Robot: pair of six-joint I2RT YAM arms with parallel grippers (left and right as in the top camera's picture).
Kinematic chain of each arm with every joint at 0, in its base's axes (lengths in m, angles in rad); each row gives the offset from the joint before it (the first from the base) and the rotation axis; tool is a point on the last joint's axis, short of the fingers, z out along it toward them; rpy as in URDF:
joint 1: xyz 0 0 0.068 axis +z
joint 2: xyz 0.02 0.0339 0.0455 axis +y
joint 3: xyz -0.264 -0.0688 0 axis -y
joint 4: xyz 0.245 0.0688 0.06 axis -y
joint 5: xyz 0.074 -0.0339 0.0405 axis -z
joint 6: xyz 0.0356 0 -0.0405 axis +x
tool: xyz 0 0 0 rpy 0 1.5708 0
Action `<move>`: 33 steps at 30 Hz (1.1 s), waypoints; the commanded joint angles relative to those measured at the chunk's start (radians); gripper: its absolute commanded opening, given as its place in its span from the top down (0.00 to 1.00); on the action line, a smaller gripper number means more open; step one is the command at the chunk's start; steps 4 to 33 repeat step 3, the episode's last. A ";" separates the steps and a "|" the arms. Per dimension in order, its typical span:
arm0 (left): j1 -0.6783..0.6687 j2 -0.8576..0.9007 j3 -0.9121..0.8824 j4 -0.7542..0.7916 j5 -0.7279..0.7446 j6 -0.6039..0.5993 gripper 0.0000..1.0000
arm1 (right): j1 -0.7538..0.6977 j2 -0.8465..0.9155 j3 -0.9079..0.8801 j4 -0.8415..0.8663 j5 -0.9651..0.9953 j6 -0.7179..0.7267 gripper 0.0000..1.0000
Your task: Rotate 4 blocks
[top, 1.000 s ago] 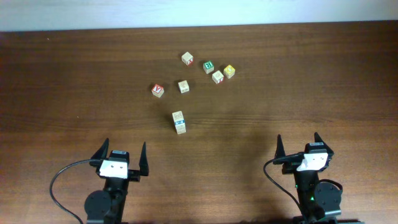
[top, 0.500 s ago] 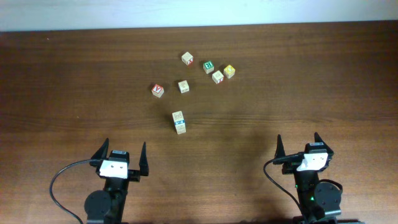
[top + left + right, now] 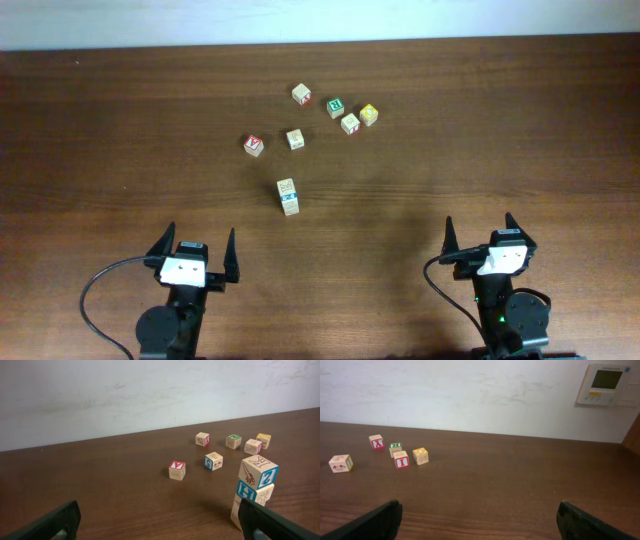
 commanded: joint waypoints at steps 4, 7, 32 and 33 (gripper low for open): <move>-0.004 -0.008 -0.008 0.000 -0.007 0.019 0.01 | 0.002 -0.005 -0.007 -0.005 -0.002 0.004 0.01; -0.004 -0.008 -0.008 0.000 -0.007 0.019 0.01 | 0.002 -0.005 -0.007 -0.005 -0.002 0.004 0.01; -0.004 -0.008 -0.008 0.000 -0.007 0.019 0.01 | 0.002 -0.005 -0.007 -0.005 -0.002 0.004 0.01; -0.004 -0.008 -0.008 0.000 -0.007 0.019 0.01 | 0.002 -0.005 -0.007 -0.005 -0.002 0.004 0.01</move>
